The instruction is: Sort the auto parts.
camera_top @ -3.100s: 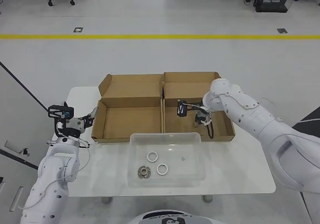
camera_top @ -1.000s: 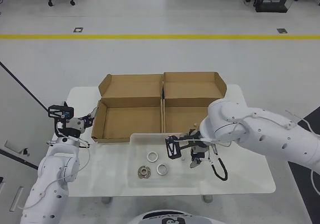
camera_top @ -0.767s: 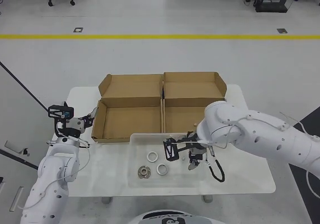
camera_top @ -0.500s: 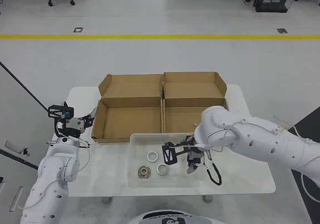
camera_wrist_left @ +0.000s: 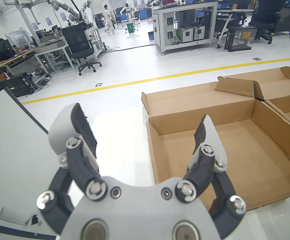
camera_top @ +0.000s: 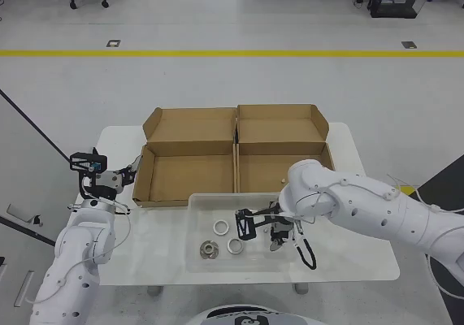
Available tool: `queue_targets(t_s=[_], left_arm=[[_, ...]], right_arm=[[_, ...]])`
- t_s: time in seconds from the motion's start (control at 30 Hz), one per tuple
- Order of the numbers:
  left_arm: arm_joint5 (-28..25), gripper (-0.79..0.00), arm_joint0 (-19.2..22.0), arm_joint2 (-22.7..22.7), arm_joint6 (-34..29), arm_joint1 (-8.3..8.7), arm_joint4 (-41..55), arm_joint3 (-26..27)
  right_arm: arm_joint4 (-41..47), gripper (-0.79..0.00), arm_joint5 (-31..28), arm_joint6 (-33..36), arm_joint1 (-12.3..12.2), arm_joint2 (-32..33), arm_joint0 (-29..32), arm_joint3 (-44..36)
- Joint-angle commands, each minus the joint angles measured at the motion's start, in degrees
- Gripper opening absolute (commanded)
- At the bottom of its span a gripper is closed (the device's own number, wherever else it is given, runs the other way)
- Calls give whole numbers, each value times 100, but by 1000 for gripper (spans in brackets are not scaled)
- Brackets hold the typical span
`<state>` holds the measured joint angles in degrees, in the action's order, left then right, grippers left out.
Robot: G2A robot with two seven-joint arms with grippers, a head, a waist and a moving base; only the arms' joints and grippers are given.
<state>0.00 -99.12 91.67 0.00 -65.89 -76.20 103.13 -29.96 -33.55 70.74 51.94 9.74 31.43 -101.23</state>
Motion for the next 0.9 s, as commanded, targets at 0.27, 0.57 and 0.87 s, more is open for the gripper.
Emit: queue_targets(t_s=[0.27, 0.57, 0.87], left_arm=[[0, 0, 0, 0, 0, 0, 0, 0], [0, 0, 0, 0, 0, 0, 0, 0], [0, 0, 0, 0, 0, 0, 0, 0]], right_arm=[[-359, -308, -74, -74, 193, 0, 169, 263], [-496, -376, -115, -115, 374, 0, 215, 505], [-650, -397, -135, -135, 522, 0, 292, 690]])
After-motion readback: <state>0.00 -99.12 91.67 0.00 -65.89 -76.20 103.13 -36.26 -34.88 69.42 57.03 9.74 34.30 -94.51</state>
